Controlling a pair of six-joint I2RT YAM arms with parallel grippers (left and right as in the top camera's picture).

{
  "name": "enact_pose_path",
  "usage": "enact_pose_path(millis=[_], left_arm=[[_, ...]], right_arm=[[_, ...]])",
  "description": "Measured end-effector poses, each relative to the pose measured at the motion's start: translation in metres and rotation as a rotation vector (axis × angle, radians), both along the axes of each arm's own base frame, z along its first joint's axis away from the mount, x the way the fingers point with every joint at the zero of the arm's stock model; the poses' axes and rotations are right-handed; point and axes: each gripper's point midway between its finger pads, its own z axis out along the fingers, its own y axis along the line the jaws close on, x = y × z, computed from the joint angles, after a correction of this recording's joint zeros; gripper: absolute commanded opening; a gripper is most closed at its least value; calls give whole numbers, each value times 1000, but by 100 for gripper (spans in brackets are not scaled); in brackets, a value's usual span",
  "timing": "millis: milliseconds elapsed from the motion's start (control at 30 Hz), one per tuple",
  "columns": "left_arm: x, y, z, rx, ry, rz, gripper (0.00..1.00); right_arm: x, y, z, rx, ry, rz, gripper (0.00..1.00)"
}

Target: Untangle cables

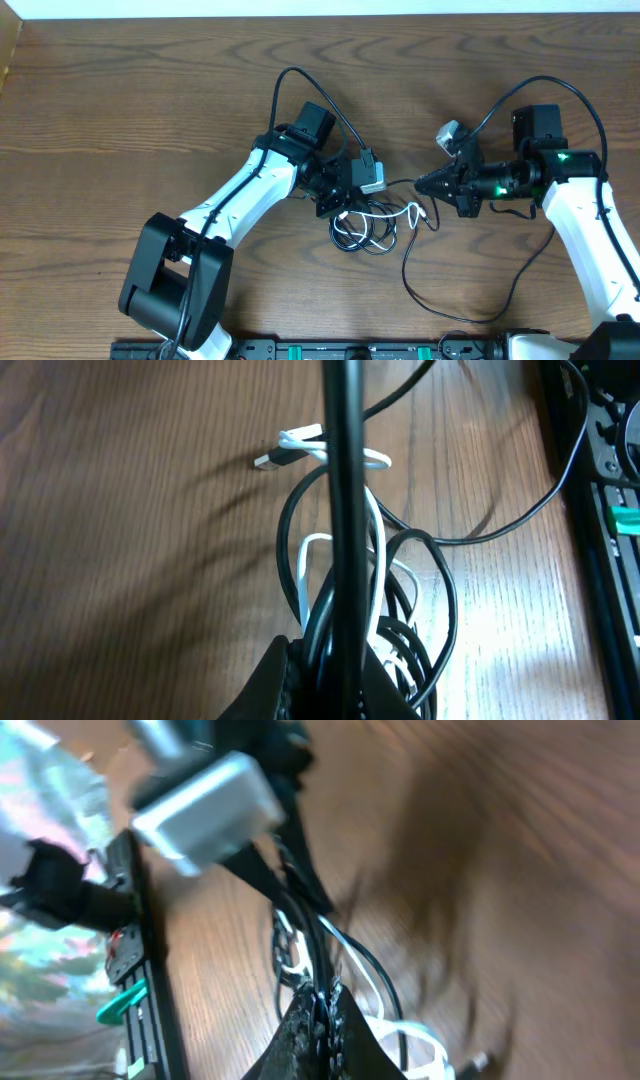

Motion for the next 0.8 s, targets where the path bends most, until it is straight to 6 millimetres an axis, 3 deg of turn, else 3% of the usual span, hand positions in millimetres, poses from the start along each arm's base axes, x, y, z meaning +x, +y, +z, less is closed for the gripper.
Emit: enact_pose_path(millis=[200,333,500,533,667,800], left_arm=[[7,4,3,51,15,95,7],[18,11,24,81,-37,203,7],[34,17,81,16,-163,355,8],[35,18,93,-7,-184,379,7],[36,21,143,-114,-251,468,7],[28,26,175,-186,-278,515,7]], right_arm=[[11,-18,-19,-123,123,-170,2],[19,-36,-34,-223,223,-340,10],[25,-61,-47,-321,304,-522,38],[26,-62,-48,-326,309,-533,40],[26,-63,-49,-323,333,-563,32],[25,-63,-48,-319,339,-568,42]])
